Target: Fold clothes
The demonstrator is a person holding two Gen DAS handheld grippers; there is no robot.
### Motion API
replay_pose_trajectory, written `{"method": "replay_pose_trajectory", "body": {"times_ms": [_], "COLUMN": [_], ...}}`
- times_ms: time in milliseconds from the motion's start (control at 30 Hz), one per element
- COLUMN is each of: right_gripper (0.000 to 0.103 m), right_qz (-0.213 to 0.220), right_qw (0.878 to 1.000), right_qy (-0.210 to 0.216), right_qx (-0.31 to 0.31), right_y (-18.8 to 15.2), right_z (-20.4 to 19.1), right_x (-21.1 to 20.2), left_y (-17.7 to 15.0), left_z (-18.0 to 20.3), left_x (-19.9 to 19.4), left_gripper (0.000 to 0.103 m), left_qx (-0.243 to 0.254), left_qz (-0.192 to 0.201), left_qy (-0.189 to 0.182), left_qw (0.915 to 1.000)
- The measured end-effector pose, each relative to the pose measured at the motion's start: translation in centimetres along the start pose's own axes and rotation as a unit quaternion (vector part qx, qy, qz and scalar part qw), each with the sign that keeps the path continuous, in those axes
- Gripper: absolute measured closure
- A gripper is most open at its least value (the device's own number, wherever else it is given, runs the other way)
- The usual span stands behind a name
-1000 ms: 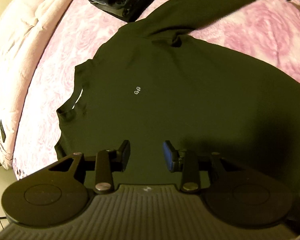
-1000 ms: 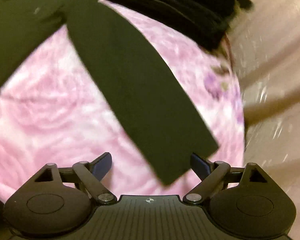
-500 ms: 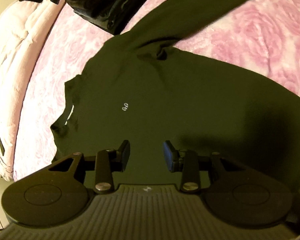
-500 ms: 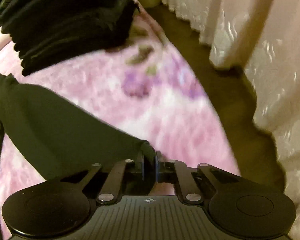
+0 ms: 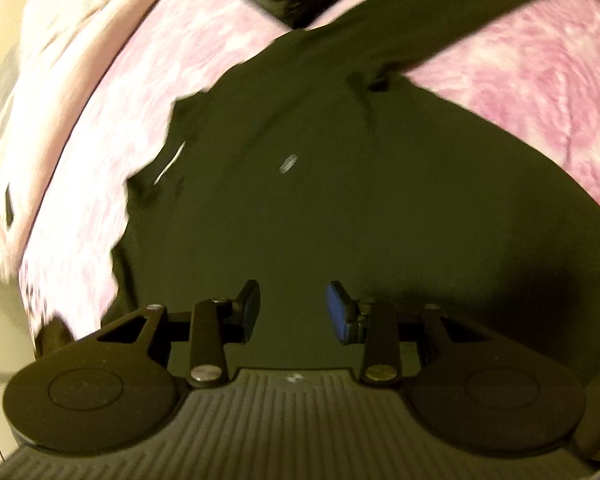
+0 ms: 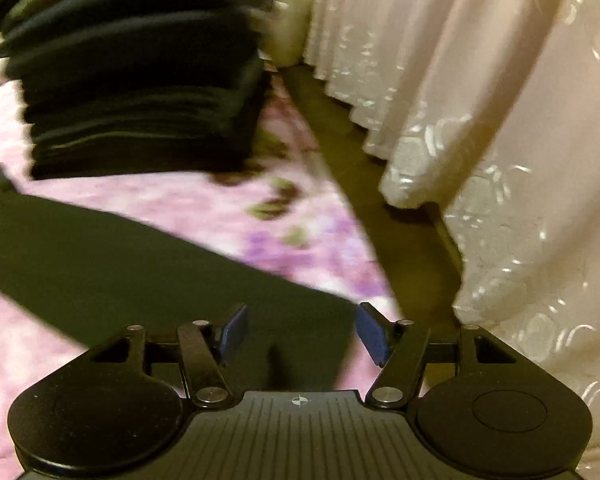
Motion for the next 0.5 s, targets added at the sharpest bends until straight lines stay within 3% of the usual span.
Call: {"method": "replay_pose_trajectory", "body": {"times_ms": [133, 300, 333, 433, 500], "right_gripper": [0.040, 0.040, 0.038, 0.019, 0.019], "right_qz": [-0.015, -0.011, -0.008, 0.015, 0.032], "right_qw": [0.997, 0.990, 0.989, 0.987, 0.986], "right_qy": [0.074, 0.136, 0.146, 0.157, 0.157], "right_qx": [0.001, -0.027, -0.033, -0.044, -0.043], "right_y": [-0.3, -0.2, -0.1, 0.5, 0.6], "right_z": [-7.4, -17.9, -20.0, -25.4, -28.4], "right_x": [-2.6, -6.3, -7.2, -9.9, -12.1], "left_y": [-3.9, -10.5, -12.1, -16.3, -18.9], "left_z": [-3.0, -7.2, -8.1, -10.5, -12.1], "left_x": [-1.2, -2.9, -3.2, -3.8, -3.8], "left_gripper": [0.070, 0.066, 0.065, 0.063, 0.060], "left_qx": [-0.078, -0.170, -0.188, -0.221, -0.247], "left_qz": [-0.012, -0.019, -0.018, -0.011, -0.003], "left_qy": [0.009, 0.019, 0.020, 0.019, 0.011], "left_qw": [0.9969, 0.9850, 0.9818, 0.9751, 0.9690]}}
Point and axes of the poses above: each gripper's, at about its wrist camera, not at the fingertips, and x roughly the way its jaws point, z to its right, y to its top, the point moved 9 cm from there along x, roughly the way its jaws point, and after that the axes turned 1 degree about -y, right-handed, at the moved point
